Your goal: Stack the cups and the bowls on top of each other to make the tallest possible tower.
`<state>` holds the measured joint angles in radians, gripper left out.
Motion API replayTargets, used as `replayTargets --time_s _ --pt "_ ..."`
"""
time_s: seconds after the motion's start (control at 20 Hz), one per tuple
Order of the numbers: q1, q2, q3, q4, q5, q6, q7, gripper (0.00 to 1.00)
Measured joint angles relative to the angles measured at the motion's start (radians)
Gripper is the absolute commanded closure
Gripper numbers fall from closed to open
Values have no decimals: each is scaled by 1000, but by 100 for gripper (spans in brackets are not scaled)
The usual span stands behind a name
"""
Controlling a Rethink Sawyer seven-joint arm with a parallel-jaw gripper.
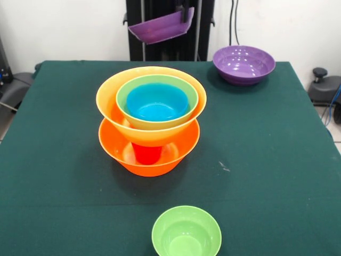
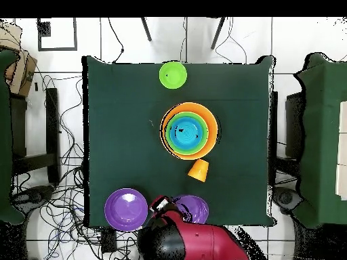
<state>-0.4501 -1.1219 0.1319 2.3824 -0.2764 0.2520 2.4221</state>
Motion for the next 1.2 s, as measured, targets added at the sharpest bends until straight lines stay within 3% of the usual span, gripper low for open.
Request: replayTargets --time_s 0.35,0.6,0.95,1.2 --pt "-37 -172 51 2 118 214 0 100" --pt "-42 -242 74 -12 151 323 0 100" --pt "-47 -249 102 -102 148 424 0 100" --pt "-48 -158 133 -251 111 427 0 100"
